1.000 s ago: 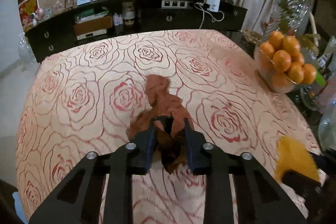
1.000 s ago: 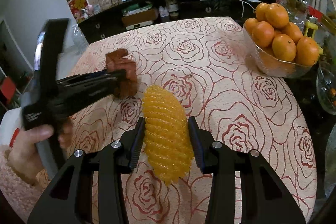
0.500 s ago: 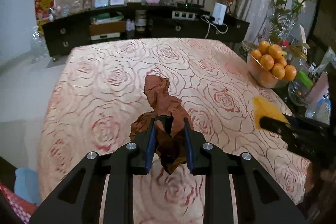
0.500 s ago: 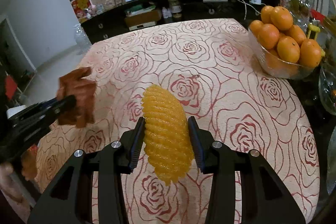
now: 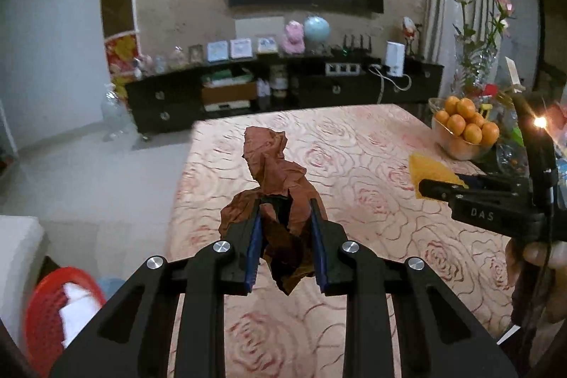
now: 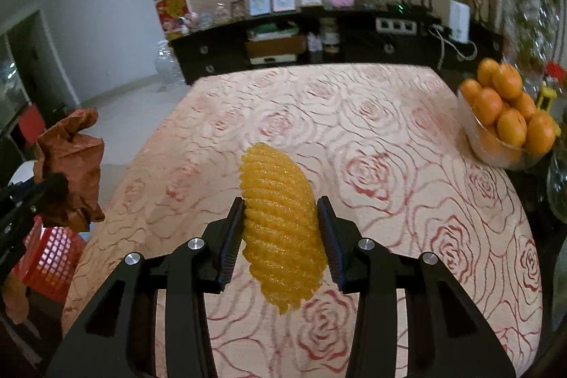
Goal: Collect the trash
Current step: 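Carry the brown cloth and yellow net over the red wastebasket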
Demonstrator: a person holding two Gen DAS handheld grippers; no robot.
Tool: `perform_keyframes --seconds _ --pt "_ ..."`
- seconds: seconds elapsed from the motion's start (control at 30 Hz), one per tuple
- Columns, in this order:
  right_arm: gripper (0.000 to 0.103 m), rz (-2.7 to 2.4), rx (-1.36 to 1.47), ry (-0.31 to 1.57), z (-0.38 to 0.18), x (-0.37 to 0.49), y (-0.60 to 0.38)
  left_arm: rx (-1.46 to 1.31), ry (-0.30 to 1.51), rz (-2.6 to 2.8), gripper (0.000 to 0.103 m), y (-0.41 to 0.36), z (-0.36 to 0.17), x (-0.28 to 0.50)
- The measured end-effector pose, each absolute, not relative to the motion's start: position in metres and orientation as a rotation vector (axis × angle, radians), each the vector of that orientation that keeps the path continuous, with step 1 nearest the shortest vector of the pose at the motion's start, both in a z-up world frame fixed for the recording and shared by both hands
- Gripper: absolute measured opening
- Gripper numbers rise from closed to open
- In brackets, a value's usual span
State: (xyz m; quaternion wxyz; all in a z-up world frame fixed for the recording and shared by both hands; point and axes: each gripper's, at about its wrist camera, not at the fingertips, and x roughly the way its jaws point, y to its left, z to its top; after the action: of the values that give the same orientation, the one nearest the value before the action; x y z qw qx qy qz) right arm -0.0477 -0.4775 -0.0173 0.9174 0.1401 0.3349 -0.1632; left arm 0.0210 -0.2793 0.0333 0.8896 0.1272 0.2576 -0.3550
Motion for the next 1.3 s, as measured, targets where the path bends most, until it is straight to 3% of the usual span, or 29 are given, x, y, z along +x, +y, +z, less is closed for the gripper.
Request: perform_keyframes --seconds 0.8,1.3 --pt "0.041 -0.054 0.135 0.641 0.015 0.008 -0.334 0.159 0.522 -0.378 0.023 -0.100 0.031 0.040" --pt "0.041 0.151 0.138 0.662 0.013 0.047 -0.254 0.106 0.555 -0.264 0.023 -0.043 0.012 0.067"
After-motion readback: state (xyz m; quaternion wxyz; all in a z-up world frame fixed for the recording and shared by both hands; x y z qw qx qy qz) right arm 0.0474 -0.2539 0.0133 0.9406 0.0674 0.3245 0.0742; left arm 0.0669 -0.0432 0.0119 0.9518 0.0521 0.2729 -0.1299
